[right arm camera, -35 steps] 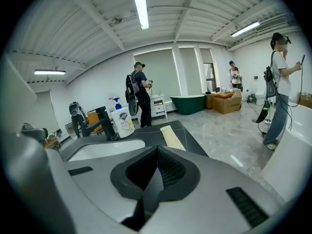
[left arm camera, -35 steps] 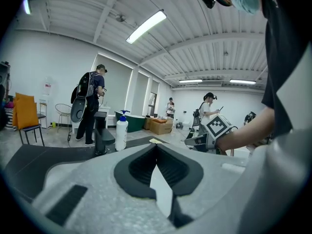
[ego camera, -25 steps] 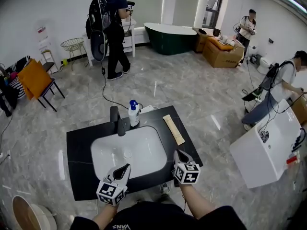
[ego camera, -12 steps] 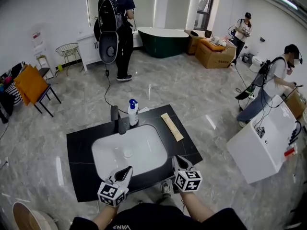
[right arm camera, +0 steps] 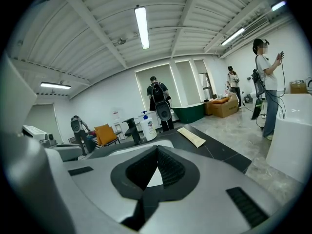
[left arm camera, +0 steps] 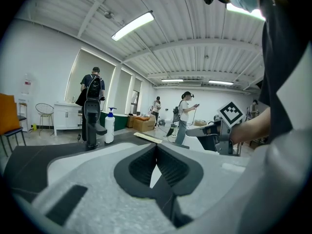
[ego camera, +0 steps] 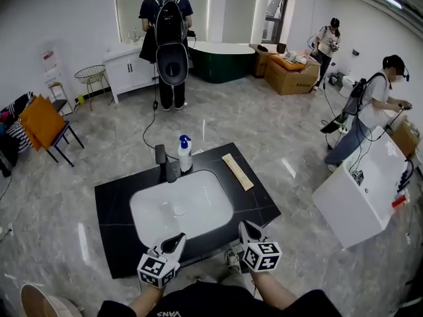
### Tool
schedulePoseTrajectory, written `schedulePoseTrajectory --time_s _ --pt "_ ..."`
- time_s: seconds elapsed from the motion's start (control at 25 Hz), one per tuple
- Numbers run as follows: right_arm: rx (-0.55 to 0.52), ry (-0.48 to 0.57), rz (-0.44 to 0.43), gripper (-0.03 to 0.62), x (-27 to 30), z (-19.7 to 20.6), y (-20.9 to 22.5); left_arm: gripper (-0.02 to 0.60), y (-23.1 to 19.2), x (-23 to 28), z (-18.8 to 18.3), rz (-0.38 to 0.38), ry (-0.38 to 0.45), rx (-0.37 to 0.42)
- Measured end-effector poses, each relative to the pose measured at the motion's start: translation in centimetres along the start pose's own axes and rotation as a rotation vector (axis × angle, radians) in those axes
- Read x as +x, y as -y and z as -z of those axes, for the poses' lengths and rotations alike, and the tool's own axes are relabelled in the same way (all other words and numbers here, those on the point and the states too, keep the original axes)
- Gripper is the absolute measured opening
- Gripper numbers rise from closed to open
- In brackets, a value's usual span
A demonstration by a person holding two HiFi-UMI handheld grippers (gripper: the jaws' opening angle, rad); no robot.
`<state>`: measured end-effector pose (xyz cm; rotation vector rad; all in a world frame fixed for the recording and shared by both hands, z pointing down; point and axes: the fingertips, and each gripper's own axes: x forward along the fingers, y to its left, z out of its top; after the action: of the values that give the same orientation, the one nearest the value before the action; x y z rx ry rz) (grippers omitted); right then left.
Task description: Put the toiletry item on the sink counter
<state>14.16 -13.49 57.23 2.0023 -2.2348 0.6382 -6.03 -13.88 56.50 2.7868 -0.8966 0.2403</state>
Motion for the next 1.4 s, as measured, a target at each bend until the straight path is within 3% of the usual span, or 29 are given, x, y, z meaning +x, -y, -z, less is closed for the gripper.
schedulePoseTrajectory --time_s 0.68,1.4 --pt "0.040 -0.005 0.053 -0.001 -4.0 2.7 0.3 0.008 1.5 -0.5 1.2 0.031 -0.002 -0.006" --pt "0.039 0.002 0.041 -0.002 -4.0 2.3 0.2 0.008 2.0 -0.4 1.3 0.024 -0.016 -0.011"
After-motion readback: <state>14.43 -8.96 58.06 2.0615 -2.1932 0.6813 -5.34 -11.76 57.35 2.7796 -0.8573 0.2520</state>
